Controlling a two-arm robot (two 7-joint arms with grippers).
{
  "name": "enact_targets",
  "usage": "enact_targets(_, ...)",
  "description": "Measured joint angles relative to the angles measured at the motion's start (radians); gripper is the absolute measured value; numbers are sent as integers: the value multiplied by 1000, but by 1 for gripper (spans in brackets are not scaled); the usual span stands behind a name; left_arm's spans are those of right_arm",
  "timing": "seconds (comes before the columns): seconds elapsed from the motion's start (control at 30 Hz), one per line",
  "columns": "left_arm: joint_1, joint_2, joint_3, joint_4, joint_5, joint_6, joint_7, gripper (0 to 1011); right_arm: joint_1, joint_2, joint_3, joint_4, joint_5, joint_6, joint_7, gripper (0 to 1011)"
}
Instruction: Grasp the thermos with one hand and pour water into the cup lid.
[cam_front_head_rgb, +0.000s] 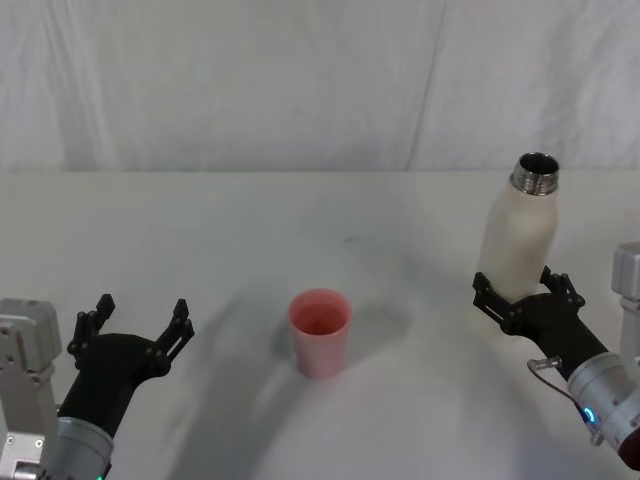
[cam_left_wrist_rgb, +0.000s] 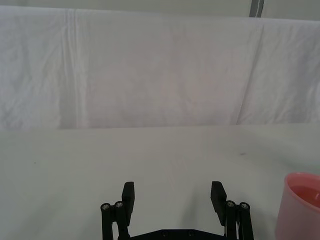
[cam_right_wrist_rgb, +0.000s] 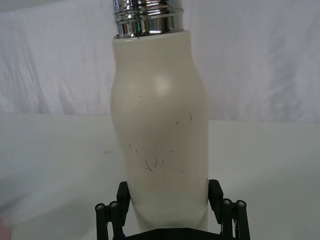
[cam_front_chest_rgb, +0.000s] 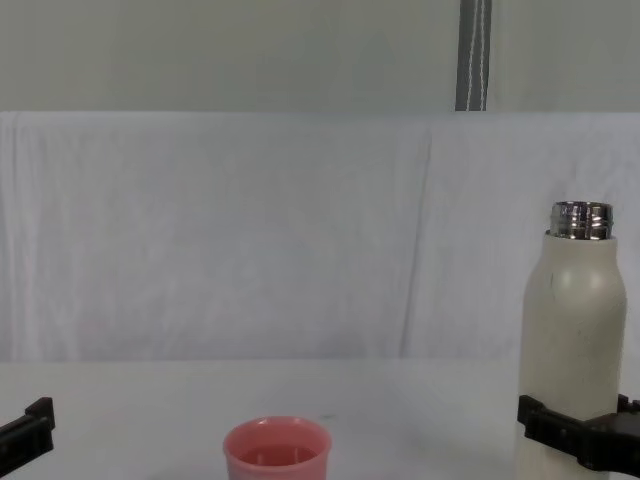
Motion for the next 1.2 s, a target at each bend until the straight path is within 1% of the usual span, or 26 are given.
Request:
enact_targets(0.43,0,0,0,0,0,0,0,1001,17,-2,-4,15,-14,-5,0,1000)
enact_targets(0.87,0,0,0,0,0,0,0,1001,17,-2,-4,16,-14,-5,-1,1000)
enact_targets(1.0,0,0,0,0,0,0,0,1001,16,-2,-3,15,-14,-5,-1,961)
enact_targets(1.2,0,0,0,0,0,0,0,1001,16,-1,-3,15,-14,-4,-1,955)
